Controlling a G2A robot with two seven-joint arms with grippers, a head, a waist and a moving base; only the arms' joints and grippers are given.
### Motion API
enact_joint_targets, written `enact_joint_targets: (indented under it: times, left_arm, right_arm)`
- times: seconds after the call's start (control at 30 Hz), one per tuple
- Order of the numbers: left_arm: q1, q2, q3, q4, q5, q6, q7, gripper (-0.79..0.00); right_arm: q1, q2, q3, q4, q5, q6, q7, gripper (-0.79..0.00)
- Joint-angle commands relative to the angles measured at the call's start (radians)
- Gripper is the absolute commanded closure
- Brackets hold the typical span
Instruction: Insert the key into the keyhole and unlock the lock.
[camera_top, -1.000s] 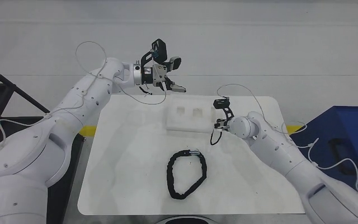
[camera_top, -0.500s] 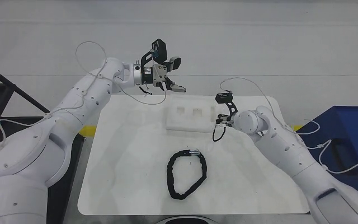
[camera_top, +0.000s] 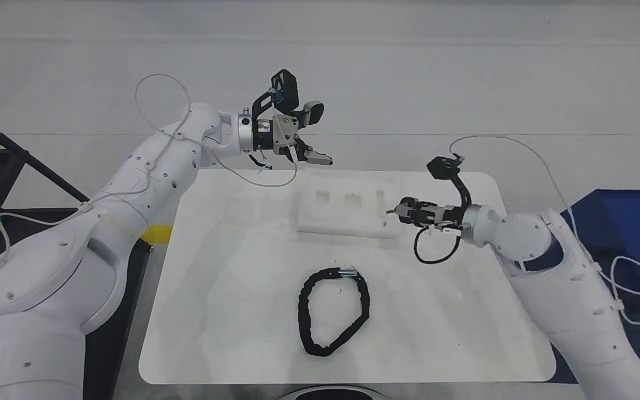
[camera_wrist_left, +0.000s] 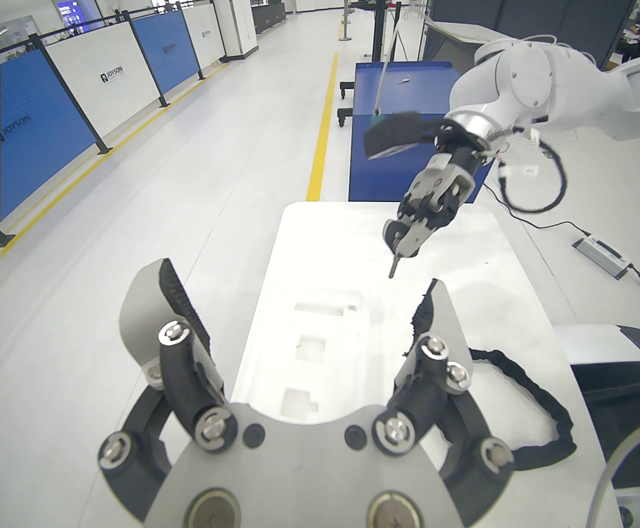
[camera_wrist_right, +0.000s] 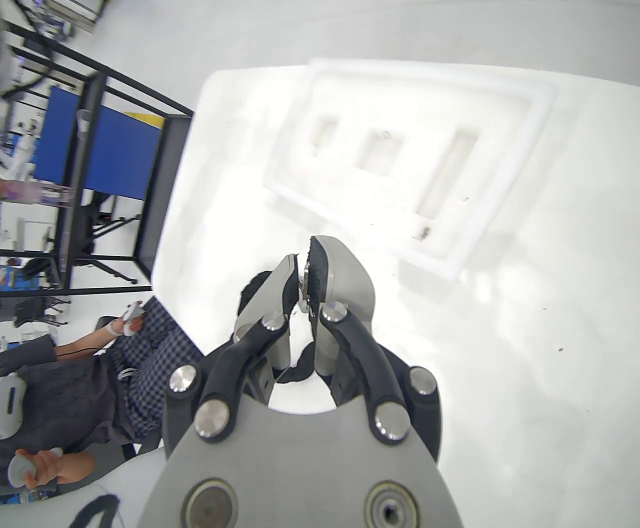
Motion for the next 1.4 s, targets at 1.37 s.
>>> enact_joint_targets:
  times: [1.37]
  left_arm:
    - [0.212,-0.015,-0.016,-0.086,0.134,0.122,-0.050,-0.785]
  right_arm:
    - [-0.265,0.048,0.361,-0.184,0.253,-0.097,0.002,0.000]
